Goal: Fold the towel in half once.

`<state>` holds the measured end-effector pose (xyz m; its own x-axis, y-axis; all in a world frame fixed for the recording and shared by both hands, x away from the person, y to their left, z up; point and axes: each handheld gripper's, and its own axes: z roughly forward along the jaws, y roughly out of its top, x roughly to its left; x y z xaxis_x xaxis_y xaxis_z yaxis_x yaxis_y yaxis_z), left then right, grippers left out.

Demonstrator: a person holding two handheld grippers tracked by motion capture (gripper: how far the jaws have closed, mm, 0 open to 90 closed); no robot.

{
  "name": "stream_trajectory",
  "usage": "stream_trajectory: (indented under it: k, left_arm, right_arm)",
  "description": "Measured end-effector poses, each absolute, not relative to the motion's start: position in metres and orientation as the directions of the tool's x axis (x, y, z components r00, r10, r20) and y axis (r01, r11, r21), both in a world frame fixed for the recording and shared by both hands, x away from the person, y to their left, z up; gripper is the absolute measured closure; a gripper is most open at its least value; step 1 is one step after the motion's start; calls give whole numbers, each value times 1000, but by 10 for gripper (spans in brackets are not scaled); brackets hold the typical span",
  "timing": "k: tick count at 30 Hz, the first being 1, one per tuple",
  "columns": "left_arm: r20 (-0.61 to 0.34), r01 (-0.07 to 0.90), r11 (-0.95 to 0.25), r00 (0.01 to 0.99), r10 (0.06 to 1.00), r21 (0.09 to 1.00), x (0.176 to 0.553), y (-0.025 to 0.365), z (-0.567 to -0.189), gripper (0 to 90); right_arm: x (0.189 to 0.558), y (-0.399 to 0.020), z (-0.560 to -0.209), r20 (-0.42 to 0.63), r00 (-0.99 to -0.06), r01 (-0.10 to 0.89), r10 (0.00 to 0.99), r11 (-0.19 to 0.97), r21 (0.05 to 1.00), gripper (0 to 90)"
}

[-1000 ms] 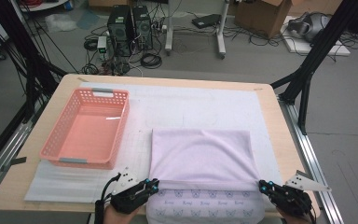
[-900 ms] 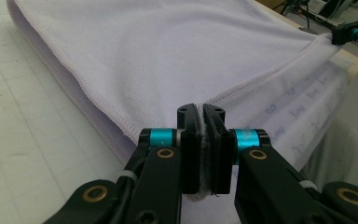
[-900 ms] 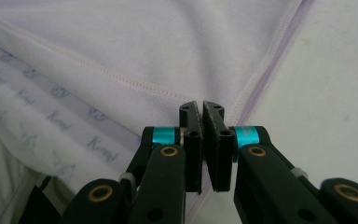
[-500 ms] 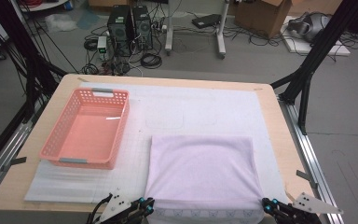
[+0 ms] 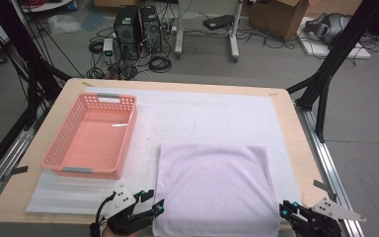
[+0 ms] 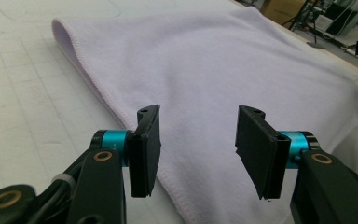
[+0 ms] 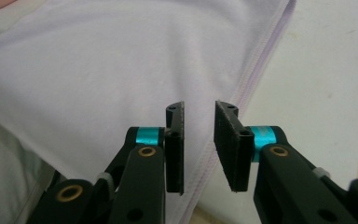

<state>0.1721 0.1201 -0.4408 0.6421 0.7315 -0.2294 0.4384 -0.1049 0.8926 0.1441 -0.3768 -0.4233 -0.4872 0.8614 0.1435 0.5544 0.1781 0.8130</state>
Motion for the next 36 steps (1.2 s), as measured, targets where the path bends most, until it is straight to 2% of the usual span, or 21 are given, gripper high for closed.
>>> stream_trajectory:
  k: [3, 5, 6, 17, 25, 27, 31, 36]
  left_arm:
    - [-223, 437, -105, 636, 739, 893, 182, 121, -442, 504]
    - [-215, 430, -106, 632, 745, 896, 190, 121, -443, 491]
    - [-222, 433, -100, 631, 743, 896, 194, 121, -443, 479]
    - [-245, 445, -90, 638, 730, 891, 247, 123, -446, 468]
    - [-235, 458, -115, 636, 735, 882, 277, 117, -450, 530]
    - [-250, 482, -112, 622, 742, 869, 280, 117, -450, 538]
    - [-242, 469, -102, 615, 750, 877, 281, 115, -448, 551]
    - [-254, 473, -93, 616, 745, 876, 285, 112, -443, 525]
  right_arm:
    - [154, -377, -427, 135, -477, 562, 868, 183, 807, 788]
    - [161, -377, -428, 131, -485, 563, 864, 194, 803, 878]
    - [165, -377, -429, 126, -489, 560, 863, 200, 804, 892]
    - [213, -368, -438, 112, -462, 586, 880, 208, 783, 892]
    - [244, -358, -448, 82, -473, 591, 877, 248, 768, 892]
    - [245, -360, -449, 66, -465, 592, 883, 255, 764, 893]
    - [240, -363, -444, 31, -427, 599, 904, 257, 758, 893]
    - [234, -364, -440, 47, -444, 574, 895, 244, 782, 879]
